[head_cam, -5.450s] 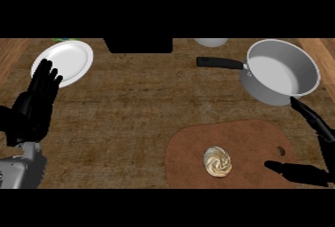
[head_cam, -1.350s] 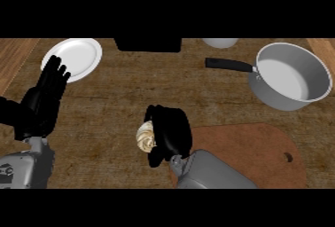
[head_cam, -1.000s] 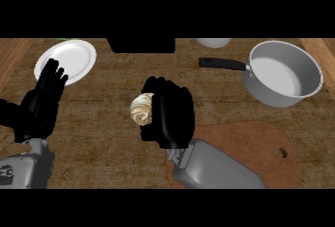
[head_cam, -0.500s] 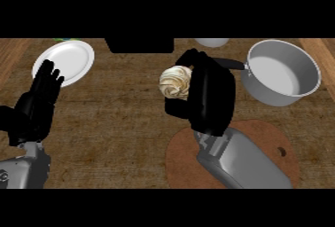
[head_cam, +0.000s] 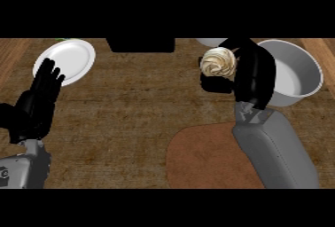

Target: Pick the cupcake from the cutting board and place it in the pot

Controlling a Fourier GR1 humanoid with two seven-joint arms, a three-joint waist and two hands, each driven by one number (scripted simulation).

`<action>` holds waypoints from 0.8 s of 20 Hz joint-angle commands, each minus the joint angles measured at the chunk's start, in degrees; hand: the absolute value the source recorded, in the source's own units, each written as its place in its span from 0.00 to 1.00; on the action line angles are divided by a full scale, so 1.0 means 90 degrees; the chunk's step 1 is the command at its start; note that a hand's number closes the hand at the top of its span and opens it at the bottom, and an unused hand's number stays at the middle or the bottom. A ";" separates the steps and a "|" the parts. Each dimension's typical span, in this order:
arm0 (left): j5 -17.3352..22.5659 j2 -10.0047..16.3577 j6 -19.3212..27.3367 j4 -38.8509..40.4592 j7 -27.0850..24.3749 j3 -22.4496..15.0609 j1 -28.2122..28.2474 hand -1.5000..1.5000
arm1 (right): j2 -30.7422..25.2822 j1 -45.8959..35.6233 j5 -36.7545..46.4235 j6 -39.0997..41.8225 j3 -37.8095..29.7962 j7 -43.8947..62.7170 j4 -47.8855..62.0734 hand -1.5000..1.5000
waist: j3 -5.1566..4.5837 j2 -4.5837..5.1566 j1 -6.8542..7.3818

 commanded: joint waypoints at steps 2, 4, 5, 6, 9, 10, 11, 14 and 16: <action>-0.0142 -0.0139 0.0058 -0.0166 -0.0074 -0.0184 0.0146 0.50 | -0.0103 -0.0243 -0.1065 -0.0979 -0.1062 -0.1378 0.1131 1.00 | 0.0006 0.0040 0.0105; -0.0037 0.0040 -0.0044 -0.0020 0.0007 -0.0027 -0.0127 0.50 | -0.0474 -0.0219 -0.0384 -0.0678 -0.0920 -0.1361 0.1604 1.00 | 0.0000 0.0019 0.0049; 0.0008 -0.0015 -0.0030 -0.0153 0.0125 -0.0064 -0.0010 0.50 | -0.0655 -0.0169 0.0736 -0.0514 -0.0418 -0.0761 0.1686 1.00 | -0.0010 0.0015 0.0092; -0.0097 -0.0112 0.0073 -0.0014 -0.0065 -0.0087 0.0030 0.50 | -0.0985 0.0080 0.0745 -0.0504 -0.0537 -0.0962 0.1819 1.00 | -0.0008 0.0031 0.0028; 0.0075 0.0063 -0.0106 -0.0319 0.0277 -0.0049 -0.0018 0.50 | -0.0986 -0.0606 0.1305 -0.0678 -0.0673 -0.0763 0.2943 1.00 | -0.0003 0.0038 0.0200; -0.0002 -0.0077 -0.0052 0.0046 -0.0045 -0.0083 -0.0065 0.50 | -0.1037 -0.0764 0.1151 -0.0634 -0.0817 -0.0924 0.3175 1.00 | -0.0003 0.0039 0.0113; -0.0300 -0.0107 0.0287 -0.0391 0.0543 -0.0272 -0.0222 0.50 | -0.1016 -0.0595 0.1011 -0.0929 -0.0921 -0.1232 0.3329 1.00 | 0.0003 0.0019 0.0085; -0.0281 -0.0267 0.0211 -0.0380 0.0050 -0.0300 0.0165 0.50 | -0.1036 -0.0758 0.0740 -0.1274 -0.1189 -0.1906 0.4312 1.00 | 0.0002 0.0026 0.0101; -0.0075 -0.0231 -0.0052 -0.0272 -0.0402 -0.0132 0.0591 0.50 | -0.0934 -0.0351 0.0686 -0.1460 -0.1189 -0.2049 0.4310 1.00 | 0.0000 0.0012 0.0069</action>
